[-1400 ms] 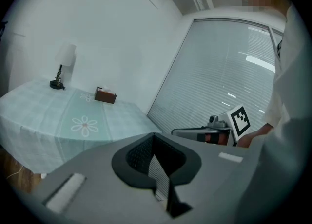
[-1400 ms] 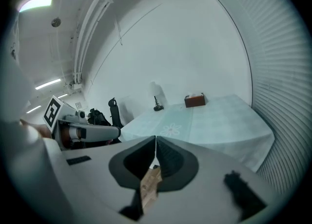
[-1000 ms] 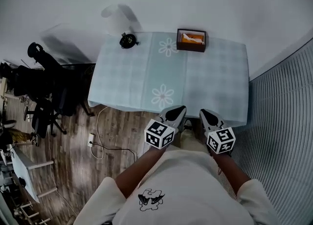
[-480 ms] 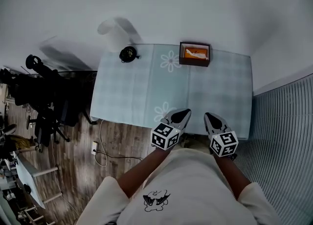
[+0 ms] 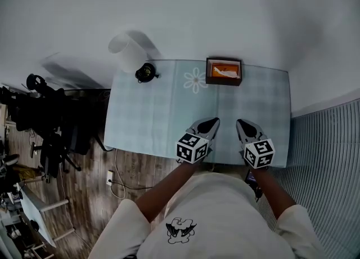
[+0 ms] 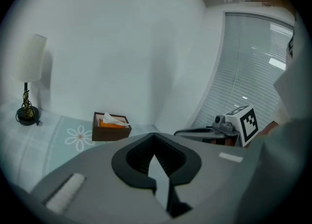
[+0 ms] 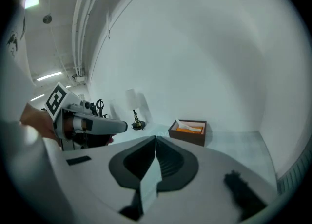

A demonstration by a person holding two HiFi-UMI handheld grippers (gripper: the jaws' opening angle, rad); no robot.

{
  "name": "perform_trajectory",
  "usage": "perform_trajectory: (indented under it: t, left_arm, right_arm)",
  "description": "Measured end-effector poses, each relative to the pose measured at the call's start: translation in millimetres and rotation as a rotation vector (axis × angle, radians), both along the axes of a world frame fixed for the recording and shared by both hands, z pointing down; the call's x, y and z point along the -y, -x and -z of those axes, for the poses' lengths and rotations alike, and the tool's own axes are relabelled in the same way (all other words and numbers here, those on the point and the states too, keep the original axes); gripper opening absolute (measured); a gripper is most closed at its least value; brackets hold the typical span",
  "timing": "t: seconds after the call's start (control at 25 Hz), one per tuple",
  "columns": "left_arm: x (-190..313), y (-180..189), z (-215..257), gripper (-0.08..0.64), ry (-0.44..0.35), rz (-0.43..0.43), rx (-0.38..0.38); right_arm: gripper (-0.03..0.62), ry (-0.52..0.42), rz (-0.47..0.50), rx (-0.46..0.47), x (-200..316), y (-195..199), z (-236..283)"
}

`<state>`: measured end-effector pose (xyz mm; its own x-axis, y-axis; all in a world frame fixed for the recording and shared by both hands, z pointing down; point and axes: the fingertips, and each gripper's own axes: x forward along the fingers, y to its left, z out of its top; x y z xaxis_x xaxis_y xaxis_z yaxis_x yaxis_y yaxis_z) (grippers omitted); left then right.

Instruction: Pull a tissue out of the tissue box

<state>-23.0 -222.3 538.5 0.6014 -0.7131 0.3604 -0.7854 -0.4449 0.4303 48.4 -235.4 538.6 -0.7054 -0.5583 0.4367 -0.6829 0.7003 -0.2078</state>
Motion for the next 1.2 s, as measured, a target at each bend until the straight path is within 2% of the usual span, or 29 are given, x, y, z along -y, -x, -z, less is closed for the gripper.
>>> perform_trajectory:
  t: [0.2, 0.64, 0.88, 1.0, 1.04, 1.08, 1.12, 1.2]
  left_arm:
    - [50, 9, -9, 0.005, -0.009, 0.021, 0.036]
    - [130, 25, -54, 0.005, 0.036, 0.024, 0.135]
    - [161, 29, -89, 0.005, 0.095, 0.033, 0.169]
    - [168, 33, -107, 0.005, 0.14, 0.036, 0.184]
    - [170, 34, -112, 0.005, 0.152, 0.036, 0.195]
    - [171, 35, -116, 0.005, 0.159, 0.034, 0.206]
    - [171, 35, -119, 0.005, 0.164, 0.032, 0.214]
    - [172, 35, -121, 0.005, 0.173, 0.041, 0.207]
  right_arm:
    - [0.014, -0.013, 0.04, -0.071, 55, 9, -21]
    - [0.014, -0.074, 0.128, -0.225, 160, 37, -64]
    - [0.014, -0.135, 0.177, -0.398, 201, 41, -95]
    - [0.015, -0.133, 0.224, -0.451, 208, 46, -108]
    - [0.029, -0.127, 0.24, -0.463, 211, 48, -113]
    - [0.09, -0.123, 0.255, -0.475, 213, 49, -117]
    - [0.117, -0.119, 0.269, -0.489, 215, 51, -120]
    - [0.141, -0.126, 0.297, -0.528, 220, 54, -125]
